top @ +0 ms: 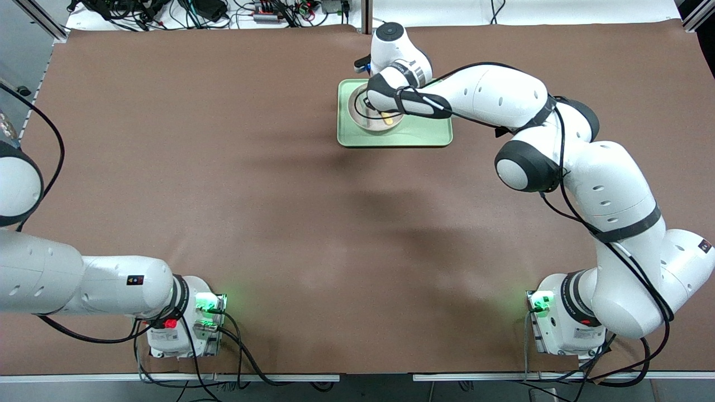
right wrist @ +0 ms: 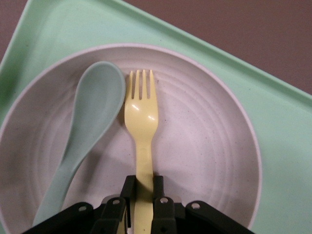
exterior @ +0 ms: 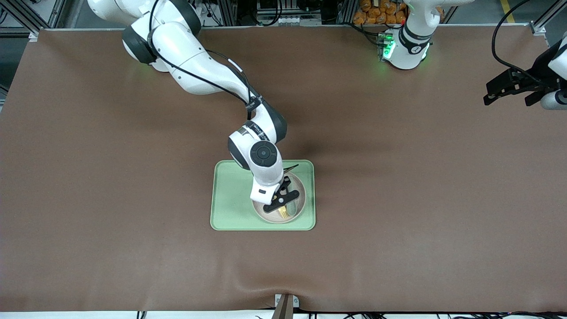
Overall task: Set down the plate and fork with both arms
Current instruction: 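Grasp the yellow fork handle with the right gripper and lift it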
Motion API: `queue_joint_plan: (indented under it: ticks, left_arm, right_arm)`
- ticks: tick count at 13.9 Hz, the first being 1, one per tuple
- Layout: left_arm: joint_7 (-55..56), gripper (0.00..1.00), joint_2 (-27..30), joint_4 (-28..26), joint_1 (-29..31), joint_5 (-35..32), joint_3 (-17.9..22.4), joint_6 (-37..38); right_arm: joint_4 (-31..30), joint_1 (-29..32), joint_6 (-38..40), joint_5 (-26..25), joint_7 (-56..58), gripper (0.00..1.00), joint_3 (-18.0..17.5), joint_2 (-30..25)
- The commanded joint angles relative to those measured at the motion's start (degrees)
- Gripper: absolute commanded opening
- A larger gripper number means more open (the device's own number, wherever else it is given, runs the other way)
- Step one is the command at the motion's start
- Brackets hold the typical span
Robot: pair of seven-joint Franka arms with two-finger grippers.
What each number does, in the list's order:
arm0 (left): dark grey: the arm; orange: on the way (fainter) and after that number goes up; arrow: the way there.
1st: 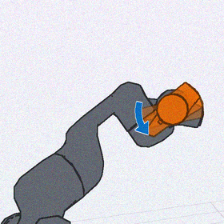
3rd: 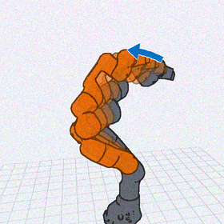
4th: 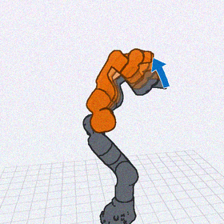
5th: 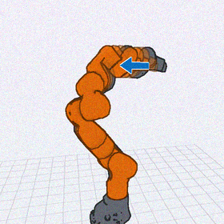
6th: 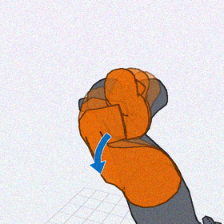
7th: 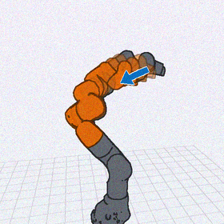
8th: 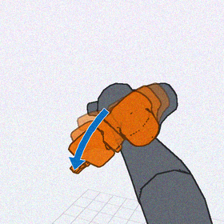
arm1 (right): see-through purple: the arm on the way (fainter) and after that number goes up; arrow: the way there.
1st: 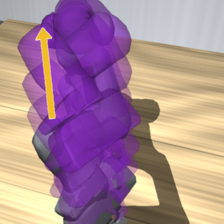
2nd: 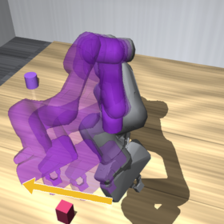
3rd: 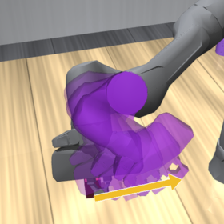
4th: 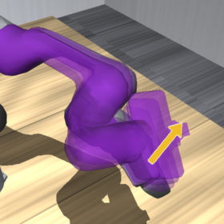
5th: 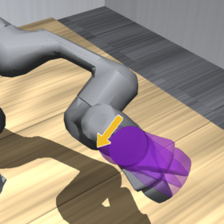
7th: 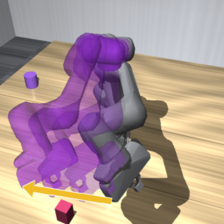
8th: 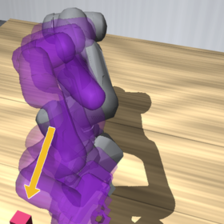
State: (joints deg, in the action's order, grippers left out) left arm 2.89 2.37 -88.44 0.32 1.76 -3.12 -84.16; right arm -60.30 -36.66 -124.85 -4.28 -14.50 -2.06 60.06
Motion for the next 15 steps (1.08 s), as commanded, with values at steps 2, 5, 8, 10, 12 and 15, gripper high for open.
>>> queue_joint_plan:
  ticks: [2, 5, 8, 10, 12, 15]
  left_arm:
    - [4.8, 1.00, 0.6, -0.6, 0.2, 0.4, 0.0, 0.3]
    - [4.8, 1.00, 0.0, -0.6, 0.2, 0.4, 0.0, -0.4]
    - [4.9, 1.00, -0.2, -0.6, 0.0, 0.4, -0.3, -1.3]
    - [4.9, 1.00, -0.2, -0.8, 0.0, 0.4, -0.4, -1.3]
    - [4.9, 1.00, 0.0, -1.3, 0.0, 0.4, -0.4, -1.3]
    - [4.9, 1.00, -0.1, -1.4, 0.0, 0.5, -0.4, -1.5]
  right_arm:
    - [1.4, -0.4, 2.3, 1.6, -2.6, 0.00, -0.2, -0.7]
    - [1.6, 0.4, 5.7, 3.3, -2.7, 0.00, -0.2, -2.2]
    - [1.5, 3.0, 8.7, 5.6, -2.8, 0.00, 0.1, -5.5]
    - [0.9, 5.3, 8.9, 5.9, -2.8, 0.00, 0.2, -6.6]
    - [-1.6, 6.4, 12.2, 5.6, -3.7, 0.00, 0.7, -8.8]
    - [-12.9, 9.1, 6.8, 5.7, -3.9, 0.00, 0.7, -13.7]
